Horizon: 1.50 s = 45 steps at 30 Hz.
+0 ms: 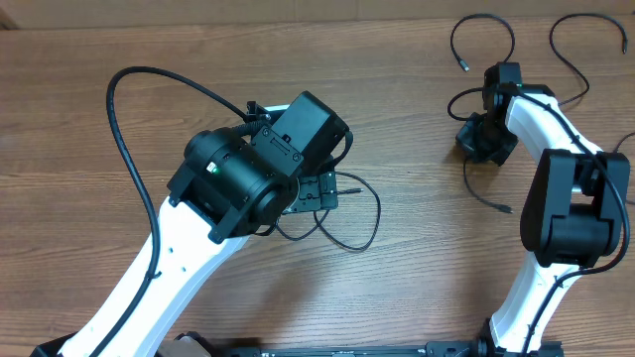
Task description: Untangle cables
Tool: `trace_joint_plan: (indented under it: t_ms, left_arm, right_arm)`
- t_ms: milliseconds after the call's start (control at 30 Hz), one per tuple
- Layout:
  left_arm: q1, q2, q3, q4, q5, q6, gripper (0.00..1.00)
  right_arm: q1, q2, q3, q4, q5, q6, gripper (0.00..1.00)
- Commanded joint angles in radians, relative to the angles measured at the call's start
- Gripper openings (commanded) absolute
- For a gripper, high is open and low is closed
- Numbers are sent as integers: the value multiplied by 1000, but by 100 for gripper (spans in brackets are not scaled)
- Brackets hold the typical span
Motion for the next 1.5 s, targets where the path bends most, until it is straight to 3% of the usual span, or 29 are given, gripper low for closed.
trace_joint_plan:
  t_ms: [0,233,667,700,733,800,1000,1467]
  left_arm:
    - [4,9,-1,-3,-24,5,100]
    - [4,9,-1,5,-24,5,100]
    - [4,9,-1,14,-24,5,100]
    - [4,9,-1,14,-24,5,99]
    - [4,9,-1,14,-24,5,99]
    - [4,9,-1,14,-24,5,99]
    - [4,9,-1,13,-24,5,99]
    - [4,9,-1,14,-29,5,100]
  right_arm:
    - [0,45,-8,0,-92,-51,4]
    - [0,39,19,-60,-209,-263,4]
    - [-2,-114,26,-120,-192,-267,7]
    - [-4,-129,31,-128,-182,-267,17]
    - [-6,-140,35,-133,-173,-266,35]
    - [-15,-165,48,-142,-162,-266,100]
    - [-126,-211,110,-154,-160,-145,100]
    - [-655,-155,117,-103,-144,52,100]
